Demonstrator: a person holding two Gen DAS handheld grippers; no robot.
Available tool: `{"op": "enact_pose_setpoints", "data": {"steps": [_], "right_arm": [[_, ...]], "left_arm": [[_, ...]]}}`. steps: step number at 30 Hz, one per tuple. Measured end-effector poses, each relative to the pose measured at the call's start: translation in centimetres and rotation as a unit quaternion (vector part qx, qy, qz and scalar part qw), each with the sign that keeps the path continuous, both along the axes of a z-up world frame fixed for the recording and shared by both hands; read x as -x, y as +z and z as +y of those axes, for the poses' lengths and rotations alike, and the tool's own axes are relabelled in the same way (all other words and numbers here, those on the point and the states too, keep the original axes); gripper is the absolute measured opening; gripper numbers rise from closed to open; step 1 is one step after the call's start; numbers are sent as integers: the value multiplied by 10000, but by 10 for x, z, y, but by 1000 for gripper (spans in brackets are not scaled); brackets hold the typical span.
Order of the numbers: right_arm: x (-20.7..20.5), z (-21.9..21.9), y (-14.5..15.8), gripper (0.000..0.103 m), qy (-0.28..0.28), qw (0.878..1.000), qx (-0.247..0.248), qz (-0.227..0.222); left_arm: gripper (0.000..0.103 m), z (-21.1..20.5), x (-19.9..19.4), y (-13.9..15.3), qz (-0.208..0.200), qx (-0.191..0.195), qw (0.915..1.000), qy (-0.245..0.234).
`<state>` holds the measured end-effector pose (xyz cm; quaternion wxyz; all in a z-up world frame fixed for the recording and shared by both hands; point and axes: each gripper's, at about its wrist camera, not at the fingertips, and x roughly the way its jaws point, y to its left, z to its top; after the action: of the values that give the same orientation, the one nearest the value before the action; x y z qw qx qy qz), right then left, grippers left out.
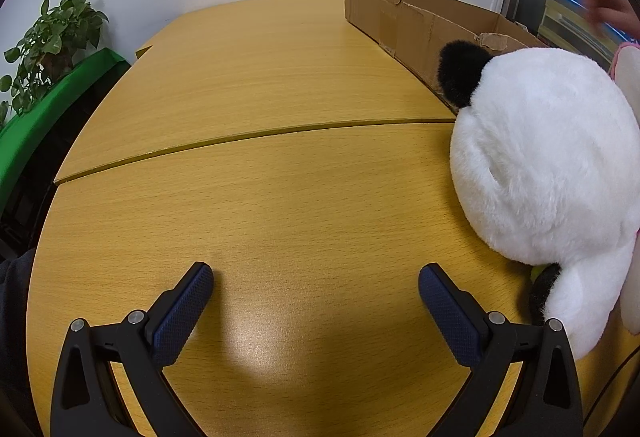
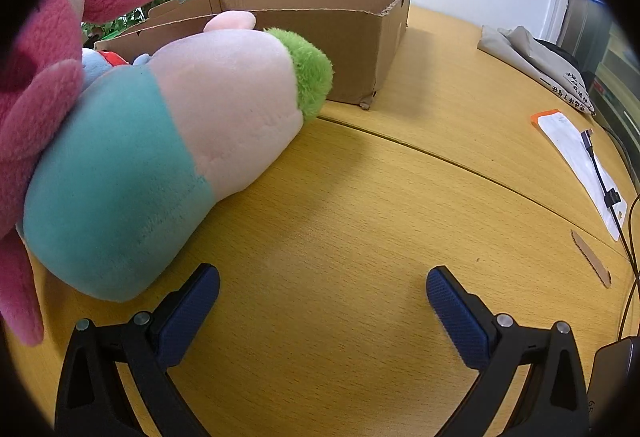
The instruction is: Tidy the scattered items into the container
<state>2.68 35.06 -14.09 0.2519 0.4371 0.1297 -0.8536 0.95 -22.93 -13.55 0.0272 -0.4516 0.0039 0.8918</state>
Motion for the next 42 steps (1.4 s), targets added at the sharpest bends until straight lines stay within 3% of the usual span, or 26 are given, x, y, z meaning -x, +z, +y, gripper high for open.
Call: {"op": "enact_pose_setpoints", "data": {"steps": [42], "right_arm": [[-11,1,1,103,-28,10000,1,16]], "left_arm": [[103,1,-7,-1,3,-1,10000,78]]}}
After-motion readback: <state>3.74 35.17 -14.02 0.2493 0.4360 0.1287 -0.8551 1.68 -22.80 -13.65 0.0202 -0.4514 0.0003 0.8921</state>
